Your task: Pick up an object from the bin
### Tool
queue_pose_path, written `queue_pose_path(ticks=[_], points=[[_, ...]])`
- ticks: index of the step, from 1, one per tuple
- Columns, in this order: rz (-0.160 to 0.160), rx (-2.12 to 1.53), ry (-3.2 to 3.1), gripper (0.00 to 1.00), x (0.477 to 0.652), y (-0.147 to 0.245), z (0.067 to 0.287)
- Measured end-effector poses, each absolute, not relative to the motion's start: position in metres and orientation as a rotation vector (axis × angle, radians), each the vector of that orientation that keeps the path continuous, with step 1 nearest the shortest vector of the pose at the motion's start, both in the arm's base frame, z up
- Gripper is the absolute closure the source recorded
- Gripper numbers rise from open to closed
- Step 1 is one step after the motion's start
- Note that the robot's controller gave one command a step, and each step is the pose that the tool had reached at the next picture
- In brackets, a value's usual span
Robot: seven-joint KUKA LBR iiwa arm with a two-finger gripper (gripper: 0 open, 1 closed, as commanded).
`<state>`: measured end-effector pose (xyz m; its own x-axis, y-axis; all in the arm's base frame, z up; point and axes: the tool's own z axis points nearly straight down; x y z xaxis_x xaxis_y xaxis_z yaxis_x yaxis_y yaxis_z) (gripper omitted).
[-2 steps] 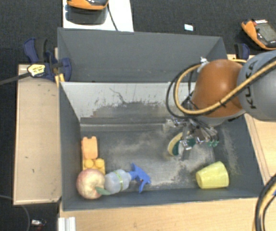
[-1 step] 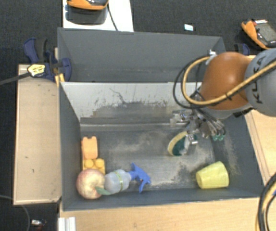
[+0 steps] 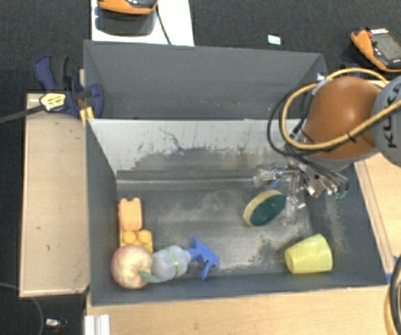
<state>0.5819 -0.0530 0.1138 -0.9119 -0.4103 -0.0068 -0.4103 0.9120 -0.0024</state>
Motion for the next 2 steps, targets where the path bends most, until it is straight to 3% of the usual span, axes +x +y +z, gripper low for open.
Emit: queue_pose_path(ticks=[1, 2], points=[[0.000, -0.706, 3.049, 0.00, 0.589, -0.072, 0.082], [-0.003, -1.174, 2.906, 1.00, 0.585, -0.059, 0.070]])
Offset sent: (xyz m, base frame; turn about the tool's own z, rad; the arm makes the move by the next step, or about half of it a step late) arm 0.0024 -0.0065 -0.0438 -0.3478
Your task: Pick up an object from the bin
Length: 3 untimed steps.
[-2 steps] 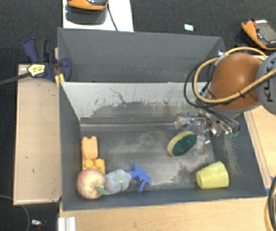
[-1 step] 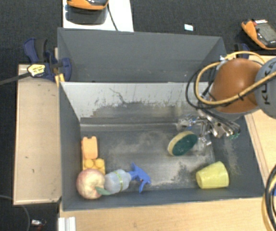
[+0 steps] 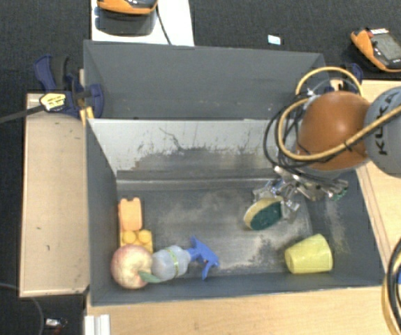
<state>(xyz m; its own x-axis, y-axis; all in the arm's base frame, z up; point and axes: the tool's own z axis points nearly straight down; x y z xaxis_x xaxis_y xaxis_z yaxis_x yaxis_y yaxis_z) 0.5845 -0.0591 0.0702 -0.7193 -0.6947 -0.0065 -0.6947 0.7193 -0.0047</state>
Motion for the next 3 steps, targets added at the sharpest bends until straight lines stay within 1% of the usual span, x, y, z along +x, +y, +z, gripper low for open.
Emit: queue_pose_path(ticks=[1, 2, 3], points=[[-0.003, -1.172, 2.907, 1.00, 0.585, -0.059, 0.070], [-0.004, -1.166, 2.905, 1.00, 0.585, -0.059, 0.075], [0.002, -1.166, 2.911, 1.00, 0.583, -0.058, 0.112]])
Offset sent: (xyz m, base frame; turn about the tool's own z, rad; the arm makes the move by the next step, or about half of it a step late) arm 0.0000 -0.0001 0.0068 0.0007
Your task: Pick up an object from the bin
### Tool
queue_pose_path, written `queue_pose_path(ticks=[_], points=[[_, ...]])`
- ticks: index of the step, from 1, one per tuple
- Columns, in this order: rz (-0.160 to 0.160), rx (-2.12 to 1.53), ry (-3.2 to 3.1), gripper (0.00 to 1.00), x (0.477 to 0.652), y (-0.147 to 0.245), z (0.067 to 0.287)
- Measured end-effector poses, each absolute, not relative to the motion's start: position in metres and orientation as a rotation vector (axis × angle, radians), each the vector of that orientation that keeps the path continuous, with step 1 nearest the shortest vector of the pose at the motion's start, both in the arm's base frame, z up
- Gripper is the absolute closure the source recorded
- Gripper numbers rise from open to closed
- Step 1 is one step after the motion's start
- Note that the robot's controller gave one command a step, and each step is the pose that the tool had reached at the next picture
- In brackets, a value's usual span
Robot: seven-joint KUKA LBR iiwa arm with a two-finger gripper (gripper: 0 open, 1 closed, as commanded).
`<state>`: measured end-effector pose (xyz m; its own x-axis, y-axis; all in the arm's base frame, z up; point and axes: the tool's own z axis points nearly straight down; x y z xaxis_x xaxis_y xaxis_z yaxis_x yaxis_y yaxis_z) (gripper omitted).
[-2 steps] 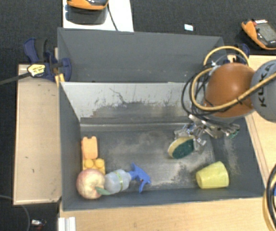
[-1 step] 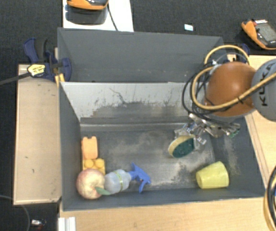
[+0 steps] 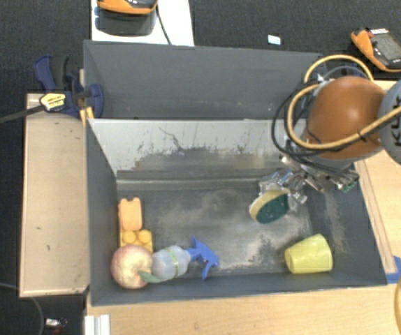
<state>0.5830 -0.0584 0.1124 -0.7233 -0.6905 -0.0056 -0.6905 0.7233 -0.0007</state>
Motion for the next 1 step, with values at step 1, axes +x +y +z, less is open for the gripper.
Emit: queue_pose_path(ticks=[1], points=[[0.001, -1.160, 2.909, 1.00, 0.5841, -0.0581, 0.1323]])
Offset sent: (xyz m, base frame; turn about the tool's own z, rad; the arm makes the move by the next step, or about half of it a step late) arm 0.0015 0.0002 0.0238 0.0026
